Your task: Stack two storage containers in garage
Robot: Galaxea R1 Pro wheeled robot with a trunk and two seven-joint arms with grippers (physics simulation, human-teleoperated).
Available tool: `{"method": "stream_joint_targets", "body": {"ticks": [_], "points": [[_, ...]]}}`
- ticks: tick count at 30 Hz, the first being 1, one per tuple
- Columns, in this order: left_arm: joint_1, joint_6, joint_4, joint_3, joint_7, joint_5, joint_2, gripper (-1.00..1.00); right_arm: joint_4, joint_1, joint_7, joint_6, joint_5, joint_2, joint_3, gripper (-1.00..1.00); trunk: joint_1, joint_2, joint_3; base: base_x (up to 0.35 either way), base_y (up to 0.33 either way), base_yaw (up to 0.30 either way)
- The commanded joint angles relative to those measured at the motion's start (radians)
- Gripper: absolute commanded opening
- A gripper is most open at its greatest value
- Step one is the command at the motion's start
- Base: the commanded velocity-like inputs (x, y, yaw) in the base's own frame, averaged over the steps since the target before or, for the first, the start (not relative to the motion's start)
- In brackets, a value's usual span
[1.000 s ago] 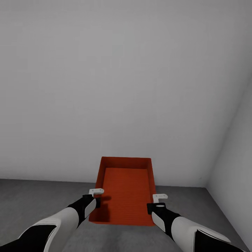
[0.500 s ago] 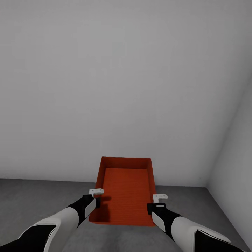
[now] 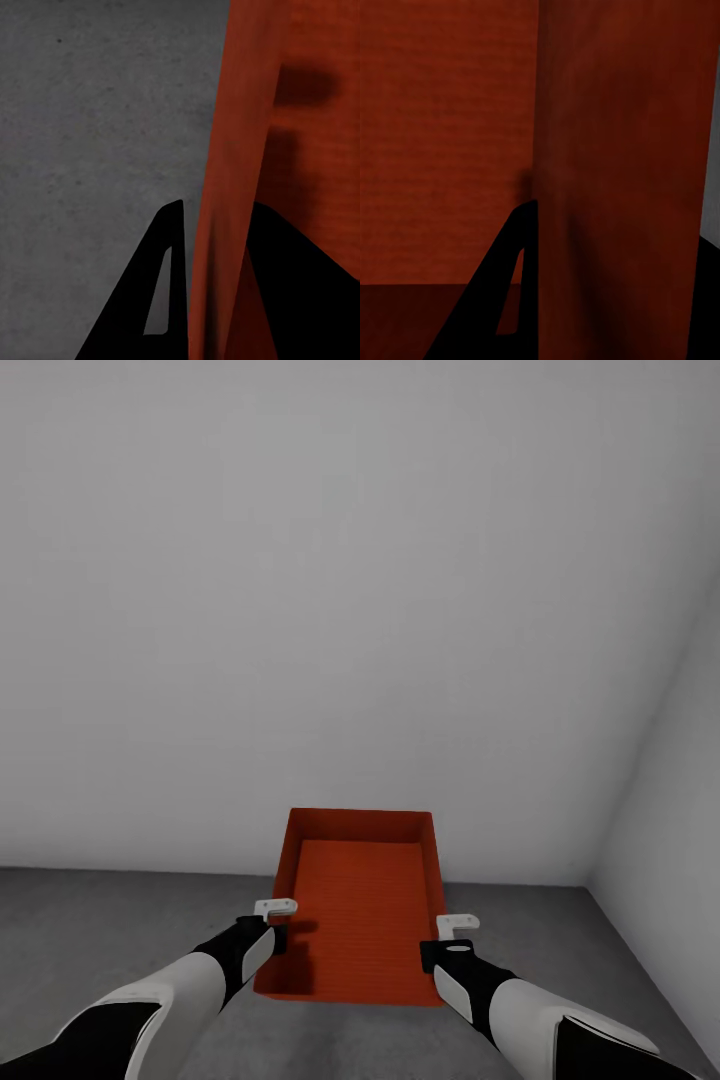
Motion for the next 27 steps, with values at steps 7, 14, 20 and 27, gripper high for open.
{"method": "stream_joint_targets", "body": {"ticks": [7, 14, 20, 27], "points": [[0.000, 0.007, 0.002, -0.002, 0.006, 0.017, 0.000, -1.00, 0.025, -0.002, -0.016, -0.006, 0.024, -0.001, -0.009, -1.00, 0.027, -0.050, -0.024, 0.000, 0.000, -0.003], [0.000, 0.007, 0.002, -0.002, 0.006, 0.017, 0.000, -1.00, 0.025, -0.002, -0.016, -0.006, 0.024, -0.001, -0.008, -1.00, 0.054, -0.099, -0.046, 0.000, 0.000, 0.000], [0.000, 0.007, 0.002, -0.002, 0.006, 0.017, 0.000, -1.00, 0.025, -0.002, -0.016, -0.006, 0.023, -0.001, -0.009, -1.00, 0.077, -0.141, -0.068, 0.000, 0.000, 0.000], [0.000, 0.007, 0.002, -0.002, 0.006, 0.017, 0.000, -1.00, 0.025, -0.002, -0.016, -0.006, 0.023, -0.001, -0.009, -1.00, 0.104, -0.190, -0.100, 0.000, 0.000, 0.000]]}}
